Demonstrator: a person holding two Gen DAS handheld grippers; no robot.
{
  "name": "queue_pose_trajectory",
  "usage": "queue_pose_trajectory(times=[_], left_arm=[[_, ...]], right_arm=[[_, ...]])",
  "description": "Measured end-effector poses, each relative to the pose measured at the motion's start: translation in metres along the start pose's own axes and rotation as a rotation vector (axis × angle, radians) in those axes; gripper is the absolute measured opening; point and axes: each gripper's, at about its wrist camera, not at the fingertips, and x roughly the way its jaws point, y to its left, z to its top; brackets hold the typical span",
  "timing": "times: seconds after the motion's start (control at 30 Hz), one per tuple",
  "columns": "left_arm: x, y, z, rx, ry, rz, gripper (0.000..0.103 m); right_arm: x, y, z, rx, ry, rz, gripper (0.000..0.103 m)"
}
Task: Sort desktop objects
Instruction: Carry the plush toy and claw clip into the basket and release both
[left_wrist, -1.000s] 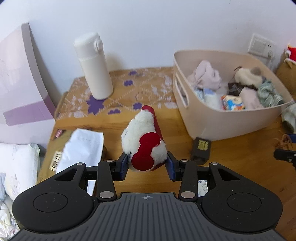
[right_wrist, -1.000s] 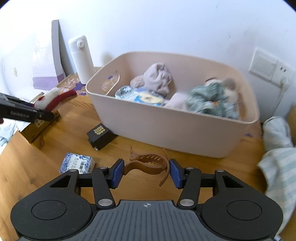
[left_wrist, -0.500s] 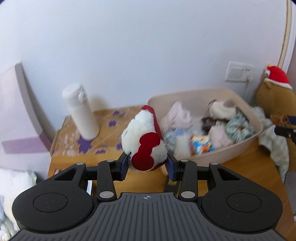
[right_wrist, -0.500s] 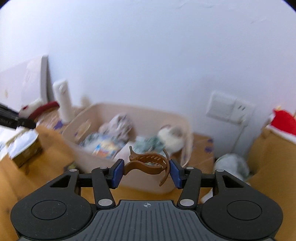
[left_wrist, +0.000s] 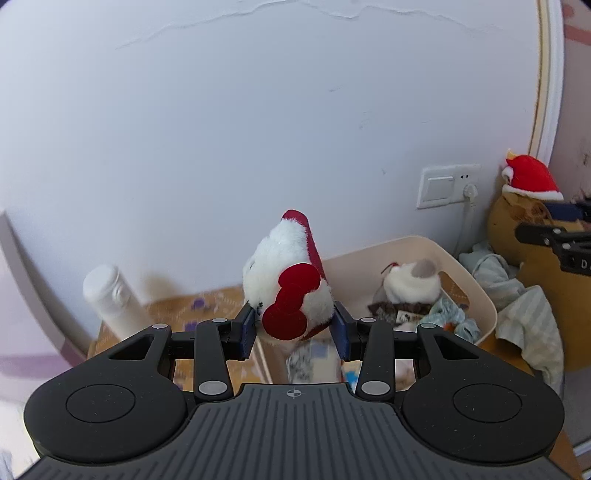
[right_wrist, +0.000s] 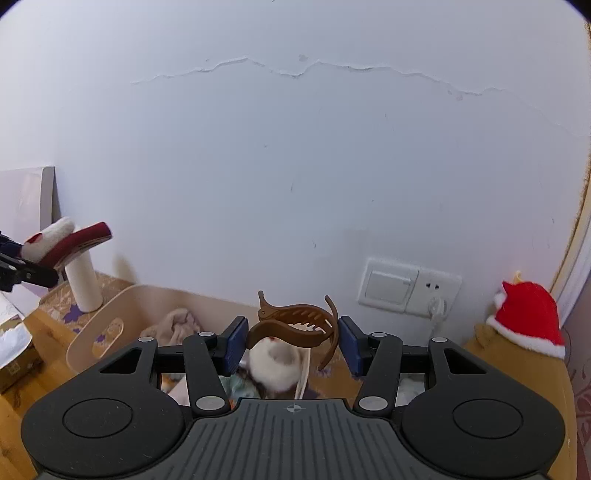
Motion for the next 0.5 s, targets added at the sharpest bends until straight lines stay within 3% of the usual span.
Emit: queue_pose_trajectory(times=[0.17,0.5], left_arm=[[0.025,-0.017,0.013,0.043,0.008,-0.020,0.042],[0.087,-0.028,0.004,-0.026,0.177,-0.094,0.042]], right_arm=[[0.019,0.007,0.010,-0.050,-0.013,0.025,0.050],[0.080,0.037,0.018,-0.095,0.046,0.096,0.050]])
